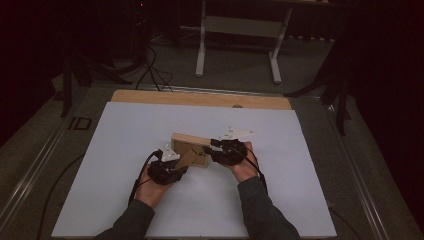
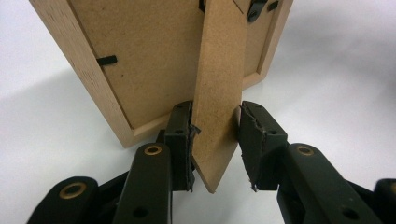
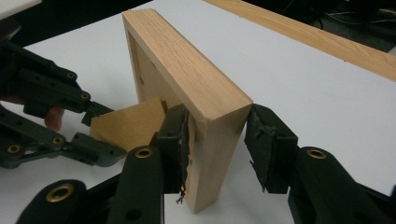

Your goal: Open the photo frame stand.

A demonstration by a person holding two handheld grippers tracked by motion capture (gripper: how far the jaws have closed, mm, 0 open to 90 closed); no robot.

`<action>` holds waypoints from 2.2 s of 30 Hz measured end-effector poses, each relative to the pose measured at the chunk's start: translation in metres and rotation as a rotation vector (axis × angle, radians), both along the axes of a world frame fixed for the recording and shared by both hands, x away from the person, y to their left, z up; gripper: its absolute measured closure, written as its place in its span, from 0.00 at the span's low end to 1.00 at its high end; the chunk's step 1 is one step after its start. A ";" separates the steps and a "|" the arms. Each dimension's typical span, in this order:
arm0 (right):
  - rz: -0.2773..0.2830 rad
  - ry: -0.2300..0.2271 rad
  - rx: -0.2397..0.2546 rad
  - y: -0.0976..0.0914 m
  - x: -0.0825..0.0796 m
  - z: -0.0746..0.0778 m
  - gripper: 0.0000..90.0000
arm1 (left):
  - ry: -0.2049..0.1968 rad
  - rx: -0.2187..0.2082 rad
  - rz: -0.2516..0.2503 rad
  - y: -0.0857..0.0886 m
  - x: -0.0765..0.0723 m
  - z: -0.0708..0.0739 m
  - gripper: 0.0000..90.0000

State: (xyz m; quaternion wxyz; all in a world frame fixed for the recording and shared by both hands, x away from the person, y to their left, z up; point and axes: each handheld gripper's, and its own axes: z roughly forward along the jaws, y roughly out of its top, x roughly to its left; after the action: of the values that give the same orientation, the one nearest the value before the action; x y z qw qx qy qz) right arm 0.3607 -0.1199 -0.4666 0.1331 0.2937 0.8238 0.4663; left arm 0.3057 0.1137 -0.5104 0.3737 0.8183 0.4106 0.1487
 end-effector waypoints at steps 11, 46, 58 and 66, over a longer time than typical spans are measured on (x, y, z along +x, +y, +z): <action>0.035 0.000 -0.007 -0.001 -0.005 0.000 0.65 | 0.010 0.033 -0.013 0.001 0.002 -0.003 0.73; 0.097 -0.027 -0.037 0.003 -0.033 -0.003 0.62 | 0.023 -0.018 -0.055 0.008 -0.002 0.006 0.82; 0.121 -0.031 -0.046 0.003 -0.043 -0.007 0.61 | 0.040 0.004 -0.061 0.006 -0.006 0.004 0.81; 0.129 -0.026 -0.050 0.002 -0.043 -0.009 0.60 | 0.044 -0.011 -0.066 0.005 -0.007 0.004 0.77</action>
State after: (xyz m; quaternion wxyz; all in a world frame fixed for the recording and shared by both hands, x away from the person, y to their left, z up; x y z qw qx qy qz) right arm 0.3174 -0.1180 -0.4756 0.1210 0.2305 0.8505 0.4570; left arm 0.2986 0.1187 -0.5067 0.3740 0.8324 0.3921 0.1160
